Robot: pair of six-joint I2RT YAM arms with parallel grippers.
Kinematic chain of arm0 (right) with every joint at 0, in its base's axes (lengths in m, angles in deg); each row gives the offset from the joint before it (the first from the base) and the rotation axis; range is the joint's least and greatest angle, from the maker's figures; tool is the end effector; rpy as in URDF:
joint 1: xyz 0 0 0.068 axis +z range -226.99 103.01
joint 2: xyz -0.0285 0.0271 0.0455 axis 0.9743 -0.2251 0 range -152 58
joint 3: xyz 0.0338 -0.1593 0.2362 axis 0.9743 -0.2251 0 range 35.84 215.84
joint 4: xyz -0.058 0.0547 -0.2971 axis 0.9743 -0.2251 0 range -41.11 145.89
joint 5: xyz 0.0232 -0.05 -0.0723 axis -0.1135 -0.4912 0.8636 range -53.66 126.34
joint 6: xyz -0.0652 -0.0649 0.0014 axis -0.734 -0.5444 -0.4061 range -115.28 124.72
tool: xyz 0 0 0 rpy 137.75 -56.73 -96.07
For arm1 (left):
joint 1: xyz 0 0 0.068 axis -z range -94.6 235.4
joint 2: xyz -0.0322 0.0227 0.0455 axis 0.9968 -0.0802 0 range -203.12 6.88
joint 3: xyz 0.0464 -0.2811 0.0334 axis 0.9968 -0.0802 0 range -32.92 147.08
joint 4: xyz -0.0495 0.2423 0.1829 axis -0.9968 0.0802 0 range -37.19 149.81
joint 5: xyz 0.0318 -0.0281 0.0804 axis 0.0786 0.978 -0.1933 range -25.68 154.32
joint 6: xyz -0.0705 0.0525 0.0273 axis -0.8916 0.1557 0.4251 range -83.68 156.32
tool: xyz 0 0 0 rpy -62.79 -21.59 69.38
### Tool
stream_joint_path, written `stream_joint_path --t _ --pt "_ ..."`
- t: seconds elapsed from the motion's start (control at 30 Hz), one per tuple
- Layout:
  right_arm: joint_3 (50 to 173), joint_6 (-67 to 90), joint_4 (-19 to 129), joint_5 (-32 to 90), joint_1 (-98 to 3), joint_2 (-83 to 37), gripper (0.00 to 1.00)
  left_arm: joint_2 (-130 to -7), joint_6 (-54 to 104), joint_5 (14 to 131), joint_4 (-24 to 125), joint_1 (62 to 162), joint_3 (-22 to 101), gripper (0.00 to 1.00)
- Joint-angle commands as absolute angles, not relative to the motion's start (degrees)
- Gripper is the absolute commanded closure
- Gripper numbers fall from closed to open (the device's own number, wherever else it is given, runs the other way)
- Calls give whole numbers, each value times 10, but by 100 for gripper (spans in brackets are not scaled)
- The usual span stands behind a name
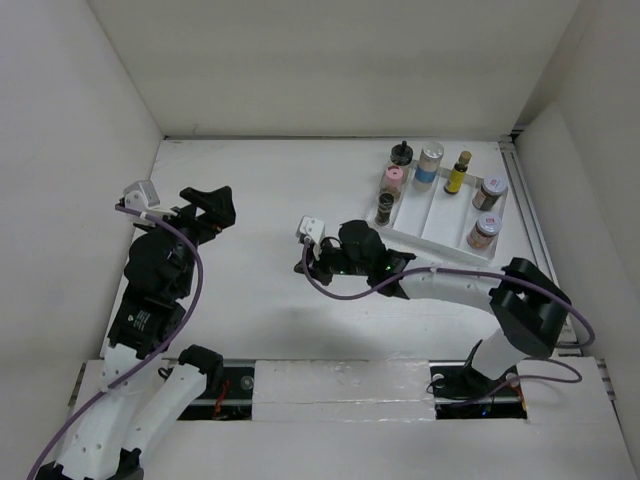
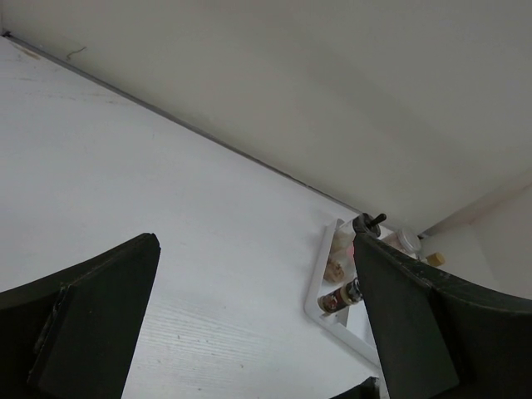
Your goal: Organize the condiment bottles
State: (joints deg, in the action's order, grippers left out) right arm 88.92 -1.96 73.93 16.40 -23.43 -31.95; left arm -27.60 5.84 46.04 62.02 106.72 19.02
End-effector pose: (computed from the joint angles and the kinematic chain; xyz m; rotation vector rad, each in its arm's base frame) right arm 0.2353 0.3662 0.2149 -1.1987 1.5739 0.8754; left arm 0.1990 -0.0499 0.4385 -0.3791 1.4040 -0.5146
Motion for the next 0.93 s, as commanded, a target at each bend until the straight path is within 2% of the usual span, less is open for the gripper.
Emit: stream_joint_path --t 0.0,0.17,0.37,0.9 --pt "902 -21 779 183 -224 -335 100 -264 48 444 596 1069 180 0" --pt "916 -27 779 203 -213 -353 100 -259 54 444 588 1069 168 0" --pt "921 -32 779 230 -213 -370 84 -259 64 455 581 1069 163 0" --pt "921 -37 774 254 -213 -377 72 -254 80 472 570 1069 158 0"
